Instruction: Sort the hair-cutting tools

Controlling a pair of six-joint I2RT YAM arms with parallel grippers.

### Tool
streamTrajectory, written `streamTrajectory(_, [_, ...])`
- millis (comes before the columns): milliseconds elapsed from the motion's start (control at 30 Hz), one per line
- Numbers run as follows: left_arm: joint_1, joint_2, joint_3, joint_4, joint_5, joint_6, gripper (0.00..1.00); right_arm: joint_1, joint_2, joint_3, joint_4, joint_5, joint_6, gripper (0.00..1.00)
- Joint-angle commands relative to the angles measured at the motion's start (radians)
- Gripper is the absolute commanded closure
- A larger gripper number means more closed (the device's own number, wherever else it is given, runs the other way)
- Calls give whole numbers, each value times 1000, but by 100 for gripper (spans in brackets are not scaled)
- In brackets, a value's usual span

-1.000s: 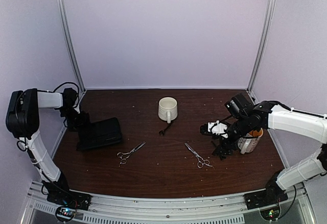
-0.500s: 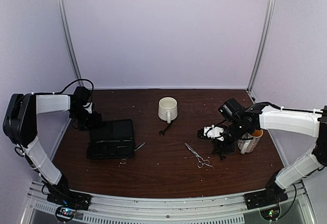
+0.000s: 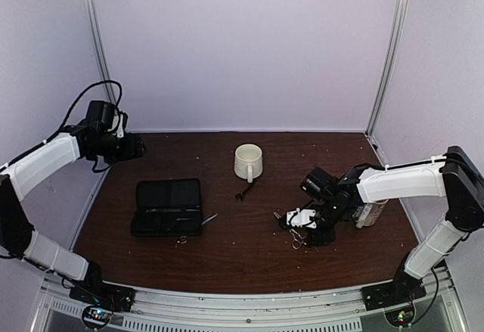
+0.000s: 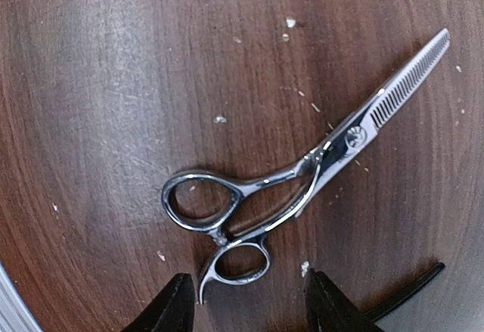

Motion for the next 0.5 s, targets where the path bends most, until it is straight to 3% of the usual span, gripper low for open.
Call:
streamTrajectory(0, [-3,-81,33,49,-3,12,20,18,44,2,17,35,23,48])
streamTrajectory(233, [-5,-124,13,122,26,-41,22,4,79,33,25,119,42,53])
streamTrajectory(467, [-41,-115,6,147,50,-31,23,-119,108,102,11,186,51,62])
